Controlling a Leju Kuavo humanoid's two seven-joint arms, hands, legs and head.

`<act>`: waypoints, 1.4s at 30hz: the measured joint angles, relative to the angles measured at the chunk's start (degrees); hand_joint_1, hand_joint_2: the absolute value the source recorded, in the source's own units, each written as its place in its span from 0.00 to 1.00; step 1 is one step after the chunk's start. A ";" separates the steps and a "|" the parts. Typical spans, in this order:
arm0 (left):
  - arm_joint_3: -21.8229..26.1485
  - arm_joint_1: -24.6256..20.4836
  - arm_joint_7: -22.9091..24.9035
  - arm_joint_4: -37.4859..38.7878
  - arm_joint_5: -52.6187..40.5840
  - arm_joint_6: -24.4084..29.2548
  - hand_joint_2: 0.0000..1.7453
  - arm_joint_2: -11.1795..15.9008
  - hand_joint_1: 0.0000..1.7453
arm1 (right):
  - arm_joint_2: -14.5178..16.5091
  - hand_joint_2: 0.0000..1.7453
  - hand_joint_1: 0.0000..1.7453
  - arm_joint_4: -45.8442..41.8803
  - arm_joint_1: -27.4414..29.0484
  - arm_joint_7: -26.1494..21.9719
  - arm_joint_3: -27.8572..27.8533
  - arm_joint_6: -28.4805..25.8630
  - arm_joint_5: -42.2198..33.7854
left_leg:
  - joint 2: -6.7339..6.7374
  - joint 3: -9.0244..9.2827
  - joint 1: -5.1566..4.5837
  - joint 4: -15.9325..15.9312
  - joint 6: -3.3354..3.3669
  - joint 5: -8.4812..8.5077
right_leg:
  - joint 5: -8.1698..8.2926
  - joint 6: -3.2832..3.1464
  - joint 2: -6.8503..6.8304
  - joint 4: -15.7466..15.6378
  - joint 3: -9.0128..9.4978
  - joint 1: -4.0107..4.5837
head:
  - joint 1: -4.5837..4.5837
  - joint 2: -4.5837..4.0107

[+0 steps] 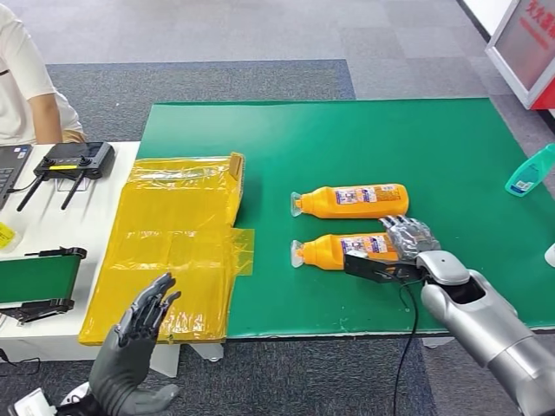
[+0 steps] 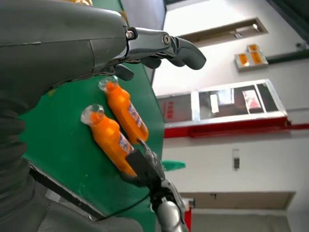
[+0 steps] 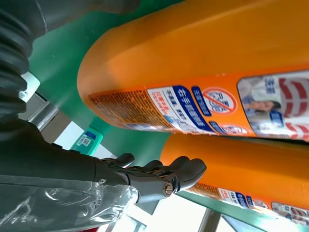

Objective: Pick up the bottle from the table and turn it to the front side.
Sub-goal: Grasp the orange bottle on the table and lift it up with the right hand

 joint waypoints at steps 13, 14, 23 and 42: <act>-3.02 0.86 2.60 -1.74 1.77 5.43 1.00 3.91 0.00 | -2.01 1.00 0.00 0.42 3.91 -1.96 1.23 -2.52 -1.17 | 0.00 0.01 0.00 0.00 0.00 -0.01 | -0.01 0.00 0.00 -0.01 0.00 0.00 | 0.01 0.00; -3.00 0.90 2.44 -1.94 1.60 5.39 1.00 4.07 0.00 | -2.14 1.00 0.00 0.42 4.09 -2.15 1.23 -2.57 -1.38 | 0.00 0.02 0.00 0.00 0.01 -0.01 | -0.01 0.00 0.00 -0.01 0.01 0.00 | 0.00 0.00; -2.97 1.31 1.97 -2.35 1.44 5.01 1.00 4.72 0.00 | -2.81 1.00 0.00 0.42 4.99 -3.32 0.90 -3.29 -2.66 | 0.01 0.14 0.00 0.00 0.02 -0.02 | -0.01 0.01 0.00 -0.02 0.13 0.00 | 0.00 0.00; -3.00 1.51 2.88 -2.34 2.77 4.61 1.00 5.09 0.00 | -1.89 1.00 1.00 -0.48 8.68 -4.02 -2.53 -6.92 -2.32 | 0.00 0.31 0.00 0.00 0.02 -0.02 | 0.00 0.01 0.01 -0.02 0.31 0.00 | 0.01 0.00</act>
